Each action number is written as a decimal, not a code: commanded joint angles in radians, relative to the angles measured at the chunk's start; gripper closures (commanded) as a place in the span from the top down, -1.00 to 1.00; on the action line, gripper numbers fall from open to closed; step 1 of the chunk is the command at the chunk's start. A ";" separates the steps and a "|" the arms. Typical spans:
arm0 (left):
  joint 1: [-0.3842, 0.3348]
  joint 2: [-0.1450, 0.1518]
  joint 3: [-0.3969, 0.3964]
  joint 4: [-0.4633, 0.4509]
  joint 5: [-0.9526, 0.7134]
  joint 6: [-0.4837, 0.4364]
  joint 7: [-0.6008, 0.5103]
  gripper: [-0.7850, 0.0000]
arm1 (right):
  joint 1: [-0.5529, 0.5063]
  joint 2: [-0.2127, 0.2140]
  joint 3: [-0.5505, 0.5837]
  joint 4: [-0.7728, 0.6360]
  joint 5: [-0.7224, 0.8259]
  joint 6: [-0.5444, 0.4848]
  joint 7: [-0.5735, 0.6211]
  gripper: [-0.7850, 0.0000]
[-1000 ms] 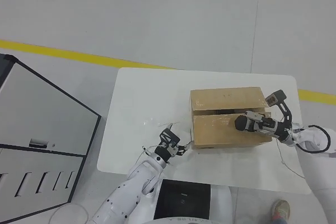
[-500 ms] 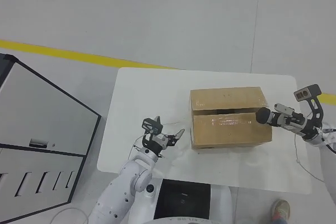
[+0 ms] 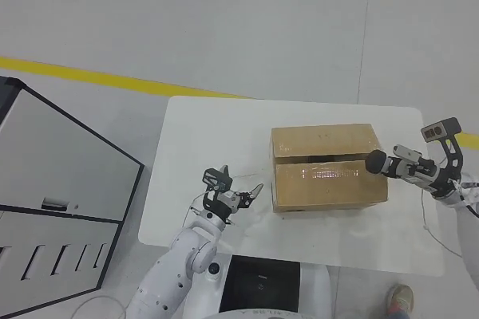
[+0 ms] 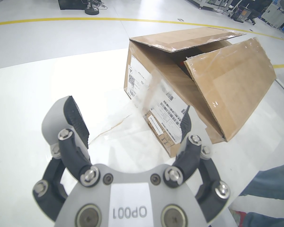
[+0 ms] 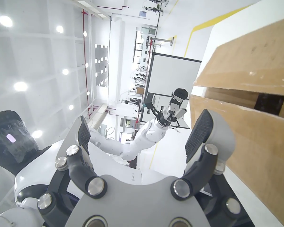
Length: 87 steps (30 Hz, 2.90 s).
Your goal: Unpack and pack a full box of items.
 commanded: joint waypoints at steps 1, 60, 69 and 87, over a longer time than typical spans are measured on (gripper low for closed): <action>0.003 0.001 0.002 0.000 -0.003 -0.010 -0.004 1.00 | 0.004 -0.001 0.007 -0.006 0.027 -0.004 0.008 1.00; -0.176 -0.048 0.152 0.331 0.154 0.243 0.157 1.00 | 0.249 -0.071 -0.361 0.291 -0.177 0.016 -0.130 1.00; -0.221 -0.064 0.184 0.354 0.139 0.243 0.166 1.00 | 0.246 -0.068 -0.350 0.290 -0.191 0.013 -0.123 1.00; -0.286 -0.103 0.210 0.494 0.165 0.464 0.294 1.00 | 0.224 -0.068 -0.344 0.254 -0.193 0.017 -0.129 1.00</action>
